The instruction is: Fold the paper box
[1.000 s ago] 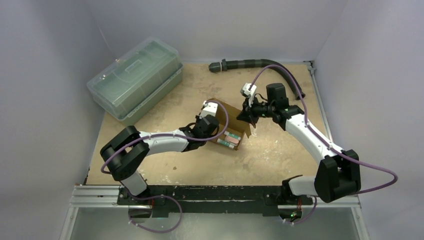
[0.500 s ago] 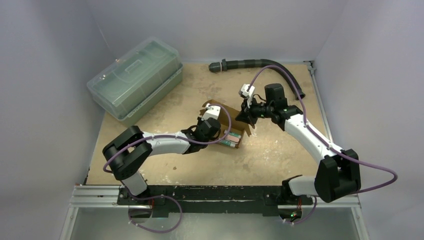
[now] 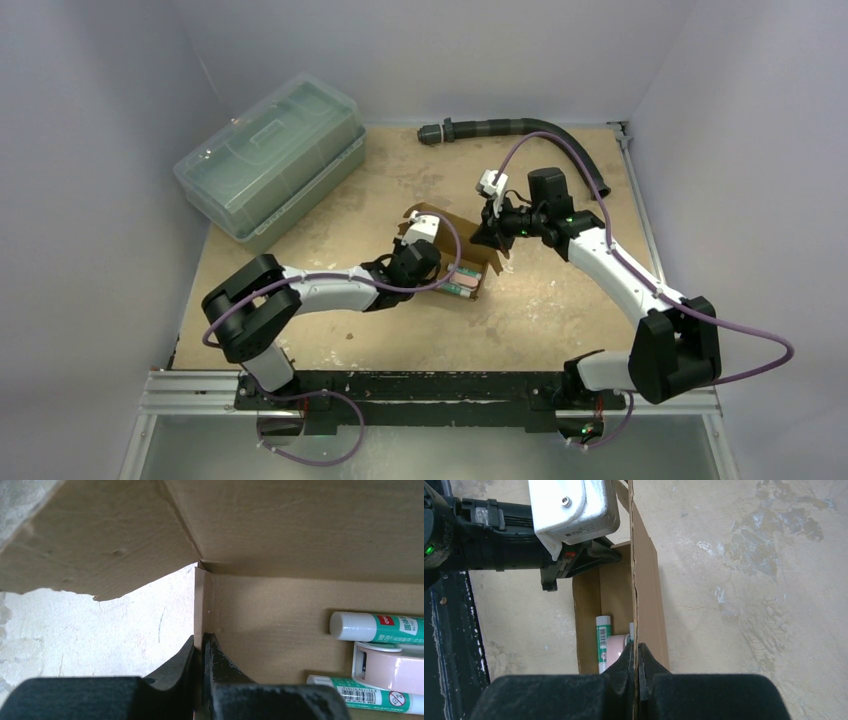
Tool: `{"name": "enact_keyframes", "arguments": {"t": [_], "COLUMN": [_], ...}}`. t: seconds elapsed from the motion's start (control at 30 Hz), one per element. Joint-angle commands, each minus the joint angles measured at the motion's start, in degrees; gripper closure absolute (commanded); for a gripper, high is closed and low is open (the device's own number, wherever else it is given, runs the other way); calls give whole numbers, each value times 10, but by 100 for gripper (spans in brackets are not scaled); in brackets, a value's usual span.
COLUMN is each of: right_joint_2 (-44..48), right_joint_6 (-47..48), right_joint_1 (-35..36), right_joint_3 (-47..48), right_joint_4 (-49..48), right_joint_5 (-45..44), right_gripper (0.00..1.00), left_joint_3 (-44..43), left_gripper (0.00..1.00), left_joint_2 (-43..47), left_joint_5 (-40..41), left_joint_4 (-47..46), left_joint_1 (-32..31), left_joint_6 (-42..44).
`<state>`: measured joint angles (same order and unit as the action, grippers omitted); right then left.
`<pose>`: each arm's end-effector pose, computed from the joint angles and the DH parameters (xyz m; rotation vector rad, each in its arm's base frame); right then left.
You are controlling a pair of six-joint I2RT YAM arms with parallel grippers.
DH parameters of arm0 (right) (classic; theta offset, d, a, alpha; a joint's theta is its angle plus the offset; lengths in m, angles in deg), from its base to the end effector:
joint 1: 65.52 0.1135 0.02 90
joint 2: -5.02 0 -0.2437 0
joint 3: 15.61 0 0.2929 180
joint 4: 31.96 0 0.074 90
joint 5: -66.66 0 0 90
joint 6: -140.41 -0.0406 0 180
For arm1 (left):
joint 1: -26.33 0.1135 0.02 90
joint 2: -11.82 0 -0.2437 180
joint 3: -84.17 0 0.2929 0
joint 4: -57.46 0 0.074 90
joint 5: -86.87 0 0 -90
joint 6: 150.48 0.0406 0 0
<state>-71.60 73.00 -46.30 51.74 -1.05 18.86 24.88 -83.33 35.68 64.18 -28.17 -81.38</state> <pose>0.3047 0.1351 0.2363 -1.1209 1.8607 0.7955 0.2280 -0.2759 0.1132 0.2961 2.1055 0.0213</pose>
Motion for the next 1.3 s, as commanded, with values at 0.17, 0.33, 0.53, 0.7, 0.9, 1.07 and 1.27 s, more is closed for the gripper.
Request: {"name": "enact_keyframes", "arguments": {"t": [0.17, 0.33, 0.53, 0.7, 0.9, 1.07, 1.27], "right_joint_2": [2, 3, 4, 3, 3, 3, 4], "right_joint_6": [16, 25, 29, 33, 35, 36, 55], "right_joint_1": [3, 4, 5, 11, 12, 13, 13], "right_joint_3": [9, 9, 9, 8, 8, 8, 11], "right_joint_4": [3, 10, 12, 13, 14, 15, 29], "right_joint_5": [23, 31, 30, 22, 21, 21, 27], "right_gripper": [100, 100, 100, 100, 100, 100, 100], "left_joint_3": [35, 42, 43, 39, 42, 64, 113], "left_gripper": [89, 82, 74, 71, 70, 69, 65], "left_joint_2": [46, 58, 79, 108, 133, 168, 259], "left_joint_5": [-34, -47, -51, -50, -31, -28, -86], "left_joint_4": [10, 5, 6, 16, 27, 23, 3], "left_joint_1": [0, 1, 1, 1, 1, 1, 2], "left_joint_6": [-60, -72, -76, -78, -83, -87, -118]}}
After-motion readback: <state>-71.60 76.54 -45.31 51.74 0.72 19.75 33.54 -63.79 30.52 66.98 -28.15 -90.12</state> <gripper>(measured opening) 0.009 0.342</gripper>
